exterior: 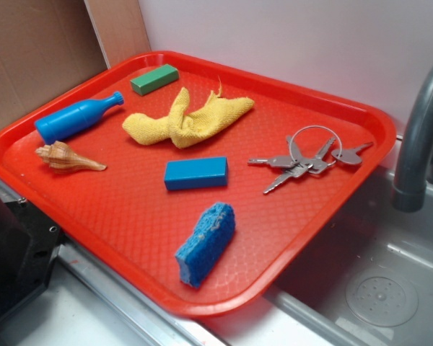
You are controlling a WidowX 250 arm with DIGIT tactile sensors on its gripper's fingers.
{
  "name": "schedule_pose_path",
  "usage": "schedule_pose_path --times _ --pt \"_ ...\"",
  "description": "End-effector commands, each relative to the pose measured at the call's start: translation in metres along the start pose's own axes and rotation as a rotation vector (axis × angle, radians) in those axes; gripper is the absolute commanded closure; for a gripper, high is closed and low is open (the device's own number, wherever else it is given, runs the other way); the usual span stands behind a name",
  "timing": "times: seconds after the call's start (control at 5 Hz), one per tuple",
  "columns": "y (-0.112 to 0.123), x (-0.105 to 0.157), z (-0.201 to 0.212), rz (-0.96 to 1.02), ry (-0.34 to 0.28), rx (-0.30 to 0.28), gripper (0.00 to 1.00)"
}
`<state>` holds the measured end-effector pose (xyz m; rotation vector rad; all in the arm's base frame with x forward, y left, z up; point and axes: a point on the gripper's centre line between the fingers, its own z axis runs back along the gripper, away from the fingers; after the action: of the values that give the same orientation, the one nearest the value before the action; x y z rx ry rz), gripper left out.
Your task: Grab the blue sponge.
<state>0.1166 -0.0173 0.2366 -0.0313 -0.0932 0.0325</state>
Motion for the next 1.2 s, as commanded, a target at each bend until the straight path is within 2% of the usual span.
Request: schedule_pose_path --times 0.0,0.2,0.4,0.6,0.8,1.0 --pt "0.000 0.000 0.000 0.000 0.000 0.000 0.00" --pt "-0.046 0.014 -0.053 0.135 -0.026 -0.009 0.00" --pt "-0.097 0.014 -0.097 0.199 -0.028 -0.092 0.00" --pt "-0.130 0.025 -0.138 0.256 -0.022 -0.074 0.00" --pt "-0.136 0.032 -0.173 0.216 0.034 -0.064 0.00" --pt "-0.145 0.023 -0.196 0.148 0.101 -0.111 0.00"
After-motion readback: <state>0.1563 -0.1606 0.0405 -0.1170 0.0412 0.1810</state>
